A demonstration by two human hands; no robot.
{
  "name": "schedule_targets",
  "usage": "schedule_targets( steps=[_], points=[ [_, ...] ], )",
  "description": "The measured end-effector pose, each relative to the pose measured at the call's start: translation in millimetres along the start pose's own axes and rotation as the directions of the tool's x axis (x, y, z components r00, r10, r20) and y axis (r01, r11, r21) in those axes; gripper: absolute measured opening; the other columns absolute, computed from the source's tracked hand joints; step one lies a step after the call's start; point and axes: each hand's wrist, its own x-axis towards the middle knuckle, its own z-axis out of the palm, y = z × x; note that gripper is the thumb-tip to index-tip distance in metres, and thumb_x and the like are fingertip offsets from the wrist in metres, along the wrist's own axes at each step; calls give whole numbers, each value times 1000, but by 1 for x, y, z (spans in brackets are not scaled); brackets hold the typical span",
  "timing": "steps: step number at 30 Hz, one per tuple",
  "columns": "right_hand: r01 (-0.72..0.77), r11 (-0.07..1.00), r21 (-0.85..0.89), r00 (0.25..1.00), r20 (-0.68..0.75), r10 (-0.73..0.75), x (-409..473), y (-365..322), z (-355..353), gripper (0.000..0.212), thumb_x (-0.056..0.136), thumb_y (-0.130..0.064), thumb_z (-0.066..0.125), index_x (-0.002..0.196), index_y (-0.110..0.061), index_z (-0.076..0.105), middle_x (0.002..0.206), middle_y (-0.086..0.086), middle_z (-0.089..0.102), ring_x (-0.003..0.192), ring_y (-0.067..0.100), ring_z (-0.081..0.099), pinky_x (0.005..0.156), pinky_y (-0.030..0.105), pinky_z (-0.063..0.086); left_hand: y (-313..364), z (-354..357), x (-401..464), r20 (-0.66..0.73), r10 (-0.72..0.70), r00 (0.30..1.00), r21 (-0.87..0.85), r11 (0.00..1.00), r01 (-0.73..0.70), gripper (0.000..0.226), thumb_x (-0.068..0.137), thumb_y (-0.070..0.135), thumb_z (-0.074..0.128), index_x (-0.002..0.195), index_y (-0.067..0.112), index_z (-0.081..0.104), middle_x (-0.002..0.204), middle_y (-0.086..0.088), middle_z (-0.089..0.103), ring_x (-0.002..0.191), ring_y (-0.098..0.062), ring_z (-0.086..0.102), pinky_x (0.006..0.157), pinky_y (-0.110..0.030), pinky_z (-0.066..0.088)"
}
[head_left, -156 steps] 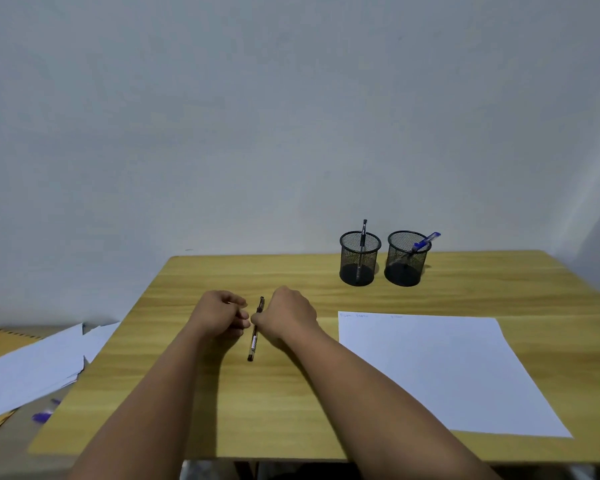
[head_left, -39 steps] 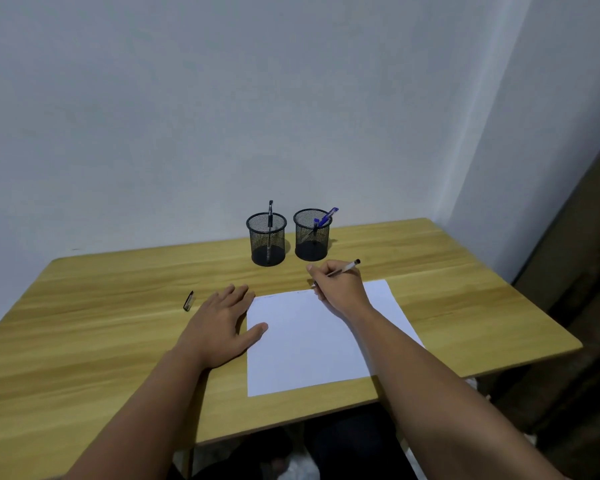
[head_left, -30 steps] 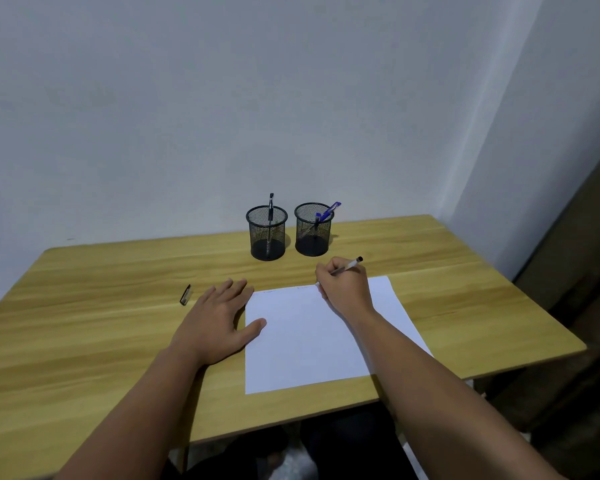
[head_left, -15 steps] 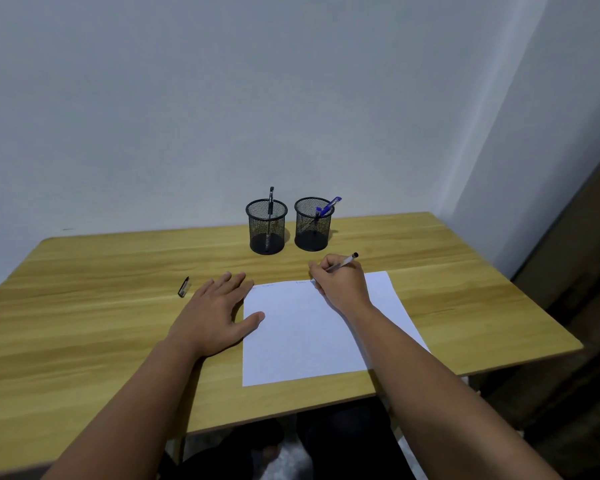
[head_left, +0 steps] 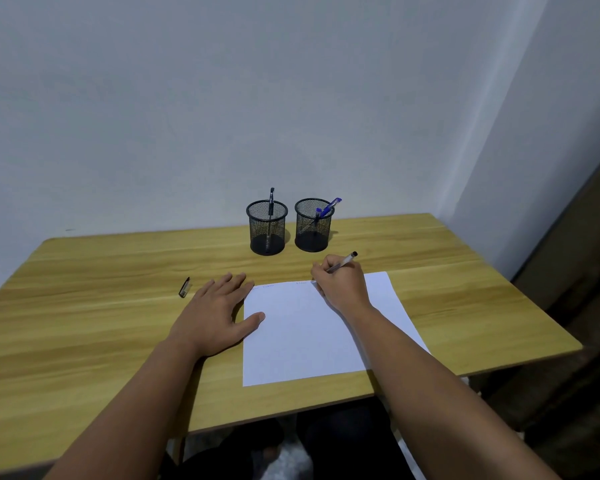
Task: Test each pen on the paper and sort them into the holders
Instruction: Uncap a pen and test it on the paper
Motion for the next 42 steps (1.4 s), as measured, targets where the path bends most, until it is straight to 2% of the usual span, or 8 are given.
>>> schedule_targets(
  steps=[4, 9, 15, 18, 30, 32, 36, 42],
  points=[
    [-11, 1000, -9, 1000, -22, 11, 0, 0, -1, 41, 94, -20, 74, 70, 4, 53, 63, 29, 58, 56, 28, 60, 56, 35, 51, -1, 1, 0, -3, 1, 1000, -2, 1000, -1, 88, 83, 81, 30, 157, 35, 33, 168, 13, 20, 156, -9, 10, 127, -36, 7],
    [-3, 999, -51, 999, -34, 1, -2, -1, 0, 41, 95, -20, 74, 64, -3, 53, 53, 10, 56, 53, 24, 61, 55, 35, 50, -1, 1, -1, -10, 3, 1000, -8, 1000, -3, 88, 83, 81, 31, 157, 34, 34, 168, 12, 20, 156, -10, 10, 127, -35, 6],
    [7, 997, -71, 999, -53, -11, -5, -5, -1, 39, 94, -16, 70, 65, 1, 50, 61, 30, 59, 49, 24, 59, 51, 31, 46, -1, 2, 0, -8, 3, 1000, -8, 1000, -3, 88, 83, 81, 30, 157, 34, 34, 168, 12, 20, 156, -10, 10, 127, -37, 8],
    [-2, 998, -69, 997, -82, -4, -5, -5, -2, 36, 93, -12, 68, 67, 5, 49, 57, 21, 58, 50, 26, 59, 51, 33, 47, -1, 1, -1, -3, 4, 1000, -1, 1000, -4, 88, 83, 81, 30, 157, 34, 33, 168, 12, 19, 156, -10, 10, 127, -39, 9],
    [38, 985, -167, 995, -90, -53, -4, -3, -2, 34, 91, -16, 66, 64, -1, 51, 63, 27, 58, 53, 28, 56, 53, 36, 48, -1, 2, -1, -6, 6, 1000, 4, 1000, -6, 88, 83, 82, 29, 157, 34, 33, 168, 12, 19, 156, -9, 9, 127, -35, 7],
    [52, 983, -174, 994, -89, -68, -3, -3, -2, 37, 91, -17, 66, 60, -6, 49, 58, 22, 54, 52, 27, 53, 53, 34, 46, -1, 2, -1, -3, 5, 1000, 4, 1000, -5, 88, 83, 81, 30, 158, 34, 32, 168, 12, 19, 156, -9, 8, 127, -35, 6],
    [56, 981, -187, 993, -93, -74, -3, -4, -3, 44, 93, -11, 65, 56, -16, 41, 48, -7, 38, 52, 21, 42, 54, 27, 38, 0, 1, -1, 0, 4, 1000, 6, 1000, -4, 89, 83, 81, 30, 158, 34, 32, 168, 12, 19, 156, -8, 8, 127, -35, 6],
    [76, 980, -185, 989, -111, -98, -5, -4, -4, 41, 95, -12, 64, 61, -4, 42, 54, 6, 41, 54, 23, 43, 54, 27, 38, -1, 2, -1, -6, 9, 1000, 6, 1000, -9, 88, 83, 81, 30, 158, 33, 33, 168, 12, 19, 156, -9, 9, 127, -35, 7]
  ],
)
